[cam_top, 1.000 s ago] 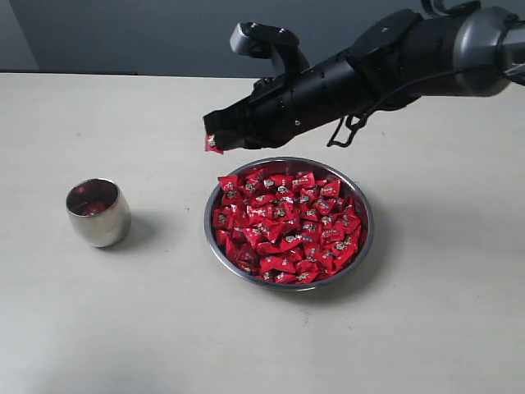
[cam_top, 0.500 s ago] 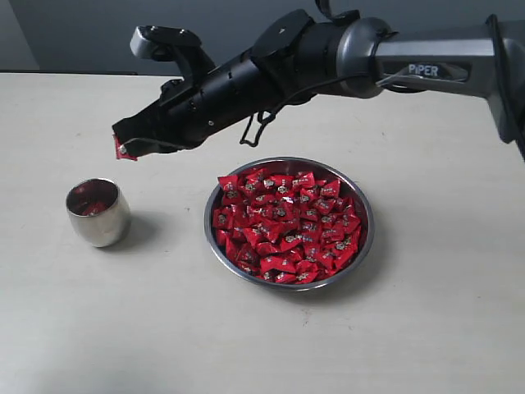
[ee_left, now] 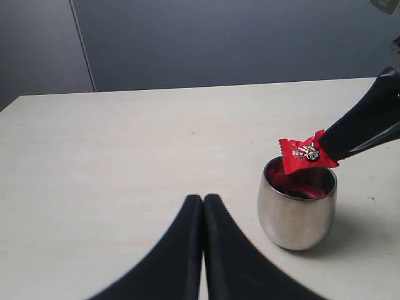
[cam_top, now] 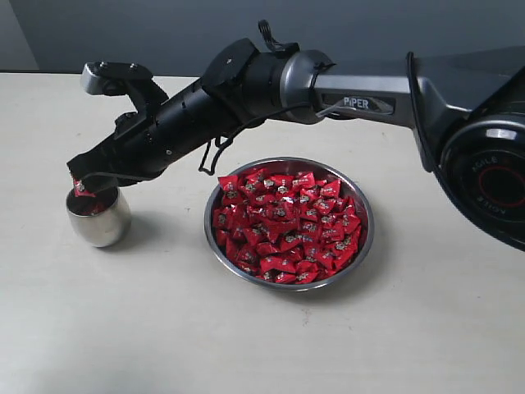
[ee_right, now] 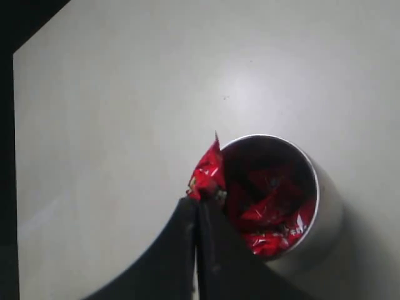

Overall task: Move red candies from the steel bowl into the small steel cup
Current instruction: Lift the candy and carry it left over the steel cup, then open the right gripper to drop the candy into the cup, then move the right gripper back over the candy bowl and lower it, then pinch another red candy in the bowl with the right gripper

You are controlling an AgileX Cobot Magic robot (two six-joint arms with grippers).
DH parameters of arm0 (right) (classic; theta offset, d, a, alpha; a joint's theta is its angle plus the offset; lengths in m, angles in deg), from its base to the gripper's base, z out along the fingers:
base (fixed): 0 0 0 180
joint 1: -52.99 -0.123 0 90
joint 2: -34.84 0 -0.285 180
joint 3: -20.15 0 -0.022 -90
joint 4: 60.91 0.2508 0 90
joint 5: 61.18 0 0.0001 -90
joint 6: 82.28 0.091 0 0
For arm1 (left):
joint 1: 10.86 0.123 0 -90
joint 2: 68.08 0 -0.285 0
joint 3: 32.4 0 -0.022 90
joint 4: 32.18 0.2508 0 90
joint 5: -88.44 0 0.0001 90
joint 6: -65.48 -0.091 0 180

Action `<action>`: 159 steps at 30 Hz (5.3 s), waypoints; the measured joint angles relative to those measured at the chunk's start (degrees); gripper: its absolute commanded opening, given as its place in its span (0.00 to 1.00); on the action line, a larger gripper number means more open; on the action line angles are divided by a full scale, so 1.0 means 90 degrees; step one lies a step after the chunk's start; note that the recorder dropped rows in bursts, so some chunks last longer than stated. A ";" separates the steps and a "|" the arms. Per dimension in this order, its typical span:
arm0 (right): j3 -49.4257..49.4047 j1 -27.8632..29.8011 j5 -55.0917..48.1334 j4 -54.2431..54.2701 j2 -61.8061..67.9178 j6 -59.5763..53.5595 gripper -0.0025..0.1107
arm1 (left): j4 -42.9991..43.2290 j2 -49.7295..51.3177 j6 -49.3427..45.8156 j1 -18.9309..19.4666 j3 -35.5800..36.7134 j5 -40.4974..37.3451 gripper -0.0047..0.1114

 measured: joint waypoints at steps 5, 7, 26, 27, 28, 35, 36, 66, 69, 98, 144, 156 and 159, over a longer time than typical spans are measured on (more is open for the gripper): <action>0.0000 0.0000 0.0112 -0.0101 0.0000 0.0080 0.01 | 0.0000 0.0000 0.0000 0.0000 0.0000 0.0000 0.04; 0.0000 0.0000 0.0136 -0.0102 0.0000 0.0096 0.01 | 0.0000 0.0000 0.0000 0.0000 0.0000 0.0000 0.04; 0.0000 0.0000 0.0211 -0.0226 0.0000 0.0157 0.31 | 0.0000 0.0000 0.0000 0.0000 0.0000 0.0000 0.04; 0.0000 0.0000 0.0211 -0.0226 0.0000 0.0185 0.37 | 0.0000 0.0000 0.0000 0.0000 0.0000 0.0000 0.04; 0.0000 0.0000 0.0211 -0.0226 0.0000 0.0201 0.39 | 0.0000 0.0000 0.0000 0.0000 0.0000 0.0000 0.04; 0.0000 0.0000 0.0224 -0.0242 0.0000 0.0300 0.35 | 0.0000 0.0000 0.0000 0.0000 0.0000 0.0000 0.04; 0.0000 0.0000 0.0224 -0.0242 0.0000 0.0329 0.35 | 0.0000 0.0000 0.0000 0.0000 0.0000 0.0000 0.04; 0.0000 0.0139 -0.0030 -0.1687 -0.0148 0.0819 0.02 | 0.0000 0.0000 0.0000 0.0000 0.0000 0.0000 0.04; 0.0012 0.0287 -0.0079 -0.2374 -0.0238 0.1009 0.02 | 0.0000 0.0000 0.0000 0.0000 0.0000 0.0000 0.04; 0.0012 0.0773 -0.1167 -0.5725 -0.0686 0.1722 0.03 | 0.0000 0.0000 0.0000 0.0000 0.0000 0.0000 0.04; 0.0012 0.0773 -0.0770 -0.5527 -0.0132 0.3568 0.31 | 0.0000 0.0000 0.0000 0.0000 0.0000 0.0000 0.04; 0.0012 0.0773 -0.0693 -0.5488 -0.0132 0.3583 0.44 | 0.0000 0.0000 0.0000 0.0000 0.0000 0.0000 0.04; 0.0012 0.0773 -0.0640 -0.5488 -0.0132 0.3583 0.44 | 0.0000 0.0000 0.0000 0.0000 0.0000 0.0000 0.04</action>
